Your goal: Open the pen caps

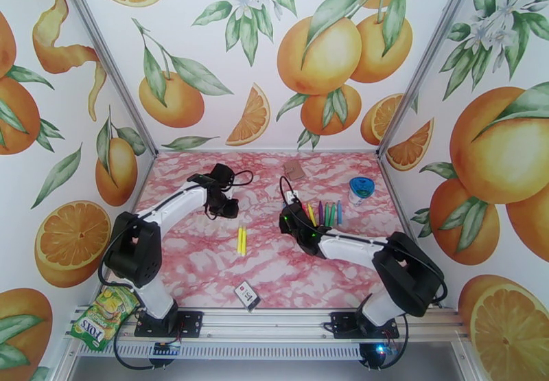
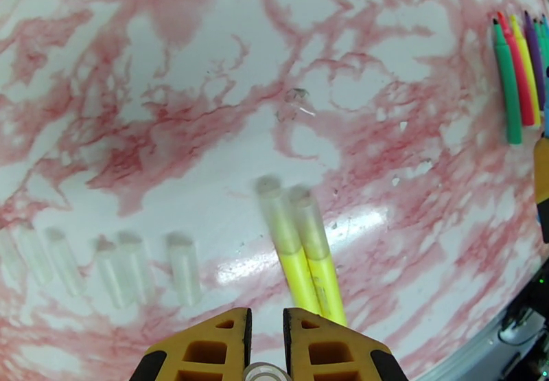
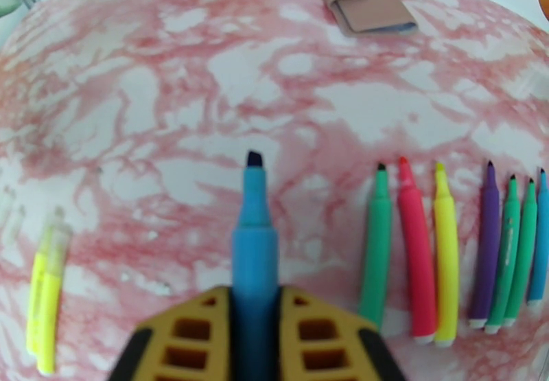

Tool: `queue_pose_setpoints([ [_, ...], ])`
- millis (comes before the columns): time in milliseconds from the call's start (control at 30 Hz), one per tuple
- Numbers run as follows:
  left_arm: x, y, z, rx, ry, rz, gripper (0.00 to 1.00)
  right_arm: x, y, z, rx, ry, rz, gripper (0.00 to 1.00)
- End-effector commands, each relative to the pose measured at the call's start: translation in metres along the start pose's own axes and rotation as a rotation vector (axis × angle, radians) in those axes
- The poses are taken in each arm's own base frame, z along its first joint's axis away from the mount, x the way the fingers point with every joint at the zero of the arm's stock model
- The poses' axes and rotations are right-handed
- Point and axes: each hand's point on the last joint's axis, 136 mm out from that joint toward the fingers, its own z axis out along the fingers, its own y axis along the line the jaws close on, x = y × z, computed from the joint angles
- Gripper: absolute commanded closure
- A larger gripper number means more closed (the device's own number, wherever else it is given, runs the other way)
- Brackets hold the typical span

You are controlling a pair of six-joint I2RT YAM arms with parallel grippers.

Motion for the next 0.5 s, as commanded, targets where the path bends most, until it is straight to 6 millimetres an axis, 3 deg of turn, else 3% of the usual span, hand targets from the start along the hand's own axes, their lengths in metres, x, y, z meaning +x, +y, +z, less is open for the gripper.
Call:
queue_pose_setpoints([
  [0, 0.008, 0.002, 0.009, -0.016, 0.034, 0.019, 1.0, -0.008, -0.01, 0.008, 0.058, -0.013, 0.017, 0.98],
  [467, 0.023, 0.005, 0.038, -0.048, 0.122, 0.037, 0.97, 0.015, -0.027, 0.035, 0.112, 0.066, 0.047, 0.97],
])
